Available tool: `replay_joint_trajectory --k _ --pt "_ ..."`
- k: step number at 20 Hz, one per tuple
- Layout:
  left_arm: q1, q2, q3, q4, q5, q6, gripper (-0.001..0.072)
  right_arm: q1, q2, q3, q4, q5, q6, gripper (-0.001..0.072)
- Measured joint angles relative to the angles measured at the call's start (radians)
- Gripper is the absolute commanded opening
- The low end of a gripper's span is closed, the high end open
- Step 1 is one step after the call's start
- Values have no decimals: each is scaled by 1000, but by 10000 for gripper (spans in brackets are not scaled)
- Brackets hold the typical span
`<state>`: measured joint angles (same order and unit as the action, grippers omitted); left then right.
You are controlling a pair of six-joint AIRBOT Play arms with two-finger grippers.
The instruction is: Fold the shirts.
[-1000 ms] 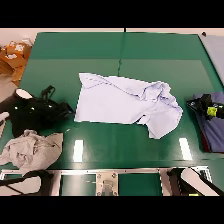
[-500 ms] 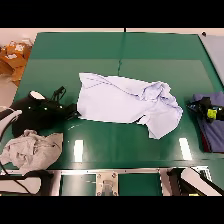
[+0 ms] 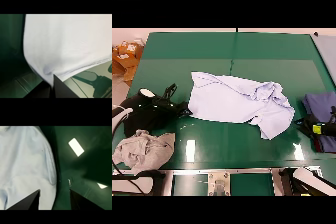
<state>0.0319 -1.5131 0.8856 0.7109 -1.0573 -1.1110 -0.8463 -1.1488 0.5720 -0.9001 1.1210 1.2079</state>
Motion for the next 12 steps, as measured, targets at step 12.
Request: replay_joint_trajectory --k 12 --pt "0 0 0 0 -5 13 27 61 -183 18 94 -74 -112 353"
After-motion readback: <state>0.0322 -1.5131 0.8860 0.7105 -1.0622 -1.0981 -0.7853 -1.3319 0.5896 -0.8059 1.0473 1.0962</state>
